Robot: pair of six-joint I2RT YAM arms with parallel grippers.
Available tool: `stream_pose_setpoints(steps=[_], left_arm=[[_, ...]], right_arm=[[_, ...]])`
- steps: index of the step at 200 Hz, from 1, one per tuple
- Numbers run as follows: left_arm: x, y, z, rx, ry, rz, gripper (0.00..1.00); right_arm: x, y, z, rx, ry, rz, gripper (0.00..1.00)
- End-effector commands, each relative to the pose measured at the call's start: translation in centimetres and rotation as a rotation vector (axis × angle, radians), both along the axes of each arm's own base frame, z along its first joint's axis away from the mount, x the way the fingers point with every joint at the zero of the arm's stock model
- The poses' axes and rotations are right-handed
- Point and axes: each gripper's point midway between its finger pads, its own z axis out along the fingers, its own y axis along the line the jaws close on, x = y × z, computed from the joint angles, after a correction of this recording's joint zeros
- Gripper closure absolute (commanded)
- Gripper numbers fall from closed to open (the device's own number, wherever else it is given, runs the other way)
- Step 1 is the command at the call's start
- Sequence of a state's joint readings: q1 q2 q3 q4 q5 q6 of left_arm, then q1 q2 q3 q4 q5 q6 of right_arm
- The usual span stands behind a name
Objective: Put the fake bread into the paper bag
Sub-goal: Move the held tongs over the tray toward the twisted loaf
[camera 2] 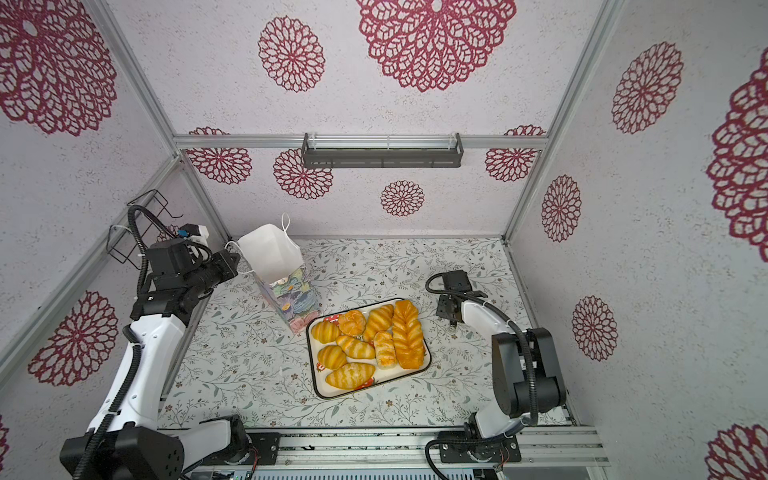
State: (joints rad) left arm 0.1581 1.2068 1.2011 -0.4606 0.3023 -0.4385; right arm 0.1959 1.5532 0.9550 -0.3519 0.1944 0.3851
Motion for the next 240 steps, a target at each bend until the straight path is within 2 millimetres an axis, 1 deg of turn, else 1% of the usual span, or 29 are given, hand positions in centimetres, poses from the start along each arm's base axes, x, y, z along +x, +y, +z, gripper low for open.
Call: stream_pose_setpoints(steps=[1, 51, 130, 167, 187, 213, 240], left_arm=[[0.5, 0.2, 0.2, -0.004, -0.012, 0.001, 1.0], [0.8, 0.4, 0.4, -0.001, -0.013, 0.009, 1.0], [1.9, 1.2, 0.9, -0.008, -0.015, 0.017, 1.0], [2.2, 1.3, 1.3, -0.01, -0.016, 0.011, 1.0], [2.1, 1.3, 1.2, -0.008, -0.014, 0.01, 1.0], [2.0, 1.2, 1.0, -0.01, -0.011, 0.009, 1.0], [1.7, 1.4, 1.3, -0.005, -0.019, 0.02, 1.0]], right_arm=[[-0.9, 0.5, 2.2, 0.021, -0.036, 0.017, 0.64], [-3.1, 1.9, 4.0, 0.068, -0.034, 0.058, 0.64], [-6.5, 5.1, 7.5, 0.156, -0.031, 0.171, 0.64], [-8.5, 6.1, 7.6, 0.187, 0.004, 0.215, 0.64], [-9.7, 6.4, 7.5, 0.198, 0.027, 0.23, 0.64], [-10.9, 6.6, 7.9, 0.219, 0.043, 0.247, 0.64], [-12.4, 6.8, 8.0, 0.248, 0.072, 0.267, 0.64]])
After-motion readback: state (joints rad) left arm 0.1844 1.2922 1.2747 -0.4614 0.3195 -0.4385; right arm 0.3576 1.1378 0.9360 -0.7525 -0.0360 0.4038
